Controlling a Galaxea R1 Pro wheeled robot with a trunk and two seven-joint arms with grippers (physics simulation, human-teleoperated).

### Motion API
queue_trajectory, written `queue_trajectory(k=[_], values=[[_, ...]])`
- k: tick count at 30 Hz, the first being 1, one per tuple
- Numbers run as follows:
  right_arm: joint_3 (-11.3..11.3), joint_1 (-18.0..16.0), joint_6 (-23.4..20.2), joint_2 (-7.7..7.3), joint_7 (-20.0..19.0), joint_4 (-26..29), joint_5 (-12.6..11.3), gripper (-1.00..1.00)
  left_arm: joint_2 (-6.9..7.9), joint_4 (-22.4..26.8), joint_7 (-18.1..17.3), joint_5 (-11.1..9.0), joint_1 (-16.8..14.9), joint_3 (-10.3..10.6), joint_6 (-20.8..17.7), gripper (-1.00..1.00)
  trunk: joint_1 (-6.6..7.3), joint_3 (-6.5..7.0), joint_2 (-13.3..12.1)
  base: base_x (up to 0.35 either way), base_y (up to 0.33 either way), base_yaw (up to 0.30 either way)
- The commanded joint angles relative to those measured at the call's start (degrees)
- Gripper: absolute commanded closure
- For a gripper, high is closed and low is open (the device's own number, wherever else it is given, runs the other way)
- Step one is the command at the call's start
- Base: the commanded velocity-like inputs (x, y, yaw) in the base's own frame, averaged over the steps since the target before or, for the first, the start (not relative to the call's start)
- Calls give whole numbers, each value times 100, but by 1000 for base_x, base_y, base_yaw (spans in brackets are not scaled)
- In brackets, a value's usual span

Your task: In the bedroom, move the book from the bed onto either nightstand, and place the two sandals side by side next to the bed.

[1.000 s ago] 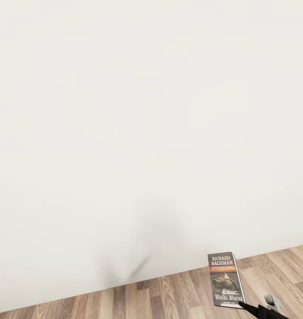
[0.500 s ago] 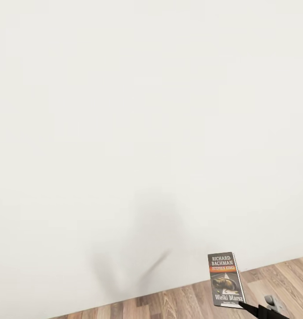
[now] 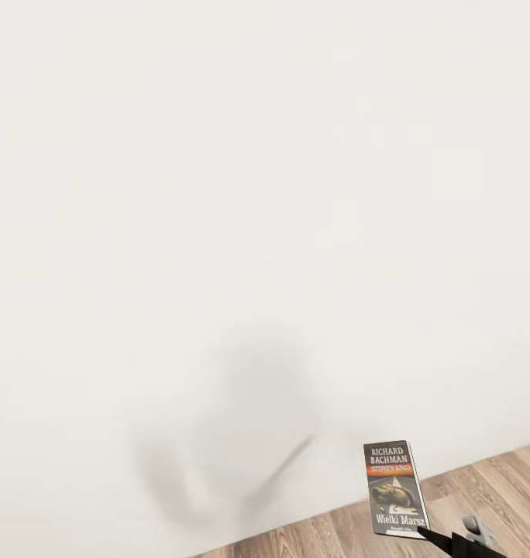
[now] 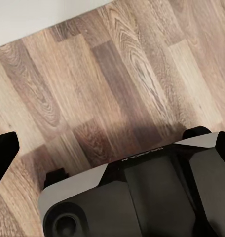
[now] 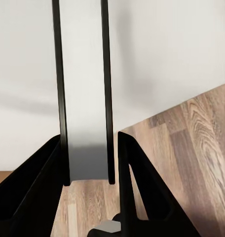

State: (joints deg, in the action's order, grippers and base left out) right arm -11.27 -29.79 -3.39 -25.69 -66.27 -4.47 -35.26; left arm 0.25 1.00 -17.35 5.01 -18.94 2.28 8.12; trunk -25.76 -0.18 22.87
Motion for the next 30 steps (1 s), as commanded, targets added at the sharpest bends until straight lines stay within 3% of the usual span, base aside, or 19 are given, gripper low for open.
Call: queue_trajectory(k=[1,11,20,30], values=[[-42,-9,-34,4,-26,-18,-60,100,2,-3,4,53,-1,18,40,-100,-2,-2,4,14,0,-199],[-42,-7,-36,2,-27,-18,-60,100,2,-3,4,53,1,18,40,-100,-2,-2,4,13,1,-200],[-42,-7,-37,2,-26,-18,-60,100,2,-3,4,53,-2,18,40,-100,-2,-2,4,226,54,-200],[-42,-7,-36,4,-27,-18,-60,100,1,-3,4,53,1,18,40,-100,-2,-2,4,26,3,-200]])
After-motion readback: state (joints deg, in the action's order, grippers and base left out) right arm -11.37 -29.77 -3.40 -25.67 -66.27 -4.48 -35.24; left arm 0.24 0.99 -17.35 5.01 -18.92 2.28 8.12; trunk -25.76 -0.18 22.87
